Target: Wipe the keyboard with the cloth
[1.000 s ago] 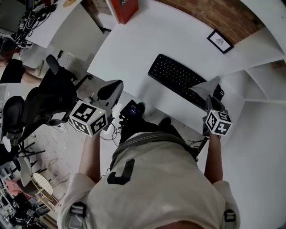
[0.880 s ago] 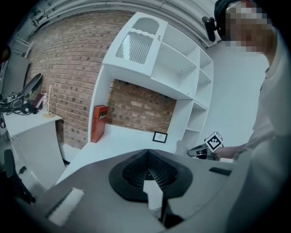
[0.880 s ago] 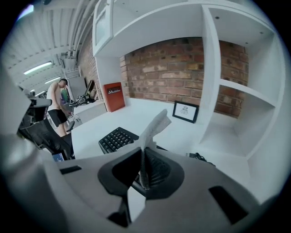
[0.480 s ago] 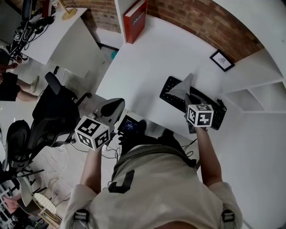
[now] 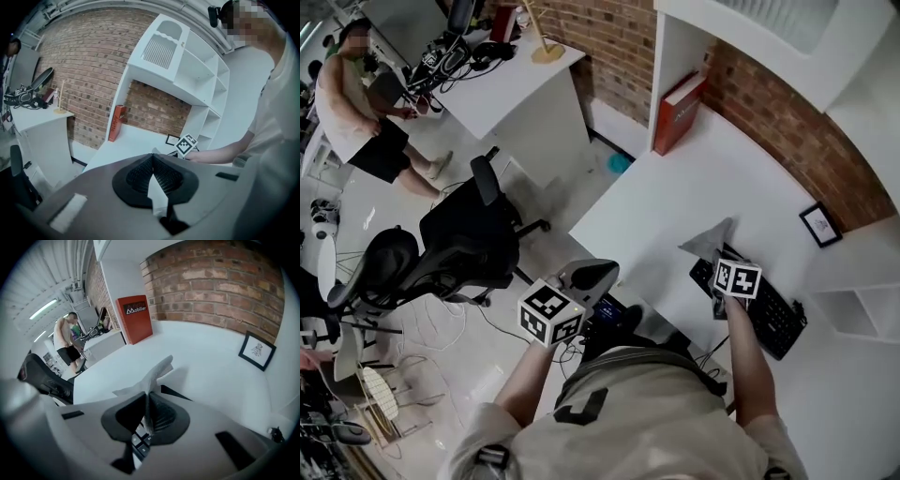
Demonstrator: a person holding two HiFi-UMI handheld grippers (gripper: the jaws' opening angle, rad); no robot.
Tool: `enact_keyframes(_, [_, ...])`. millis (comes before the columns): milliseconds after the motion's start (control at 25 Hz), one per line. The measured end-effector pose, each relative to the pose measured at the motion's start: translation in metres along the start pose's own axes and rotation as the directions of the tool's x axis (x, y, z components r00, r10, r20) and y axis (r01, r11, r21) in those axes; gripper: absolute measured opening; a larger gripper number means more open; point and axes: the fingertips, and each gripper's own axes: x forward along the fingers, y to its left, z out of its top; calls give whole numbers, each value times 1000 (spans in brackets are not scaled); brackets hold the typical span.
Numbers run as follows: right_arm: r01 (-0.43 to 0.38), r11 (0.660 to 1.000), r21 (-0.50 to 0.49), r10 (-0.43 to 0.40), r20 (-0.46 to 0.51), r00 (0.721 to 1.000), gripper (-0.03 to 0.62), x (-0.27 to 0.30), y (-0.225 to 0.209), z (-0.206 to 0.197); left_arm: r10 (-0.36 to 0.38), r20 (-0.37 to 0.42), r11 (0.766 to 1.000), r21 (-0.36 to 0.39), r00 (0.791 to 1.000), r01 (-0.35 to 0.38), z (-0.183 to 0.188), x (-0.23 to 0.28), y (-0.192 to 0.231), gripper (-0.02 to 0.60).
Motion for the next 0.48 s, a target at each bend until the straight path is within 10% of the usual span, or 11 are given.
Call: enact_keyframes(480, [57, 989, -133, -69, -89, 994, 14, 30, -11, -18, 46, 24, 999, -19, 999, -46, 2, -1, 11, 4])
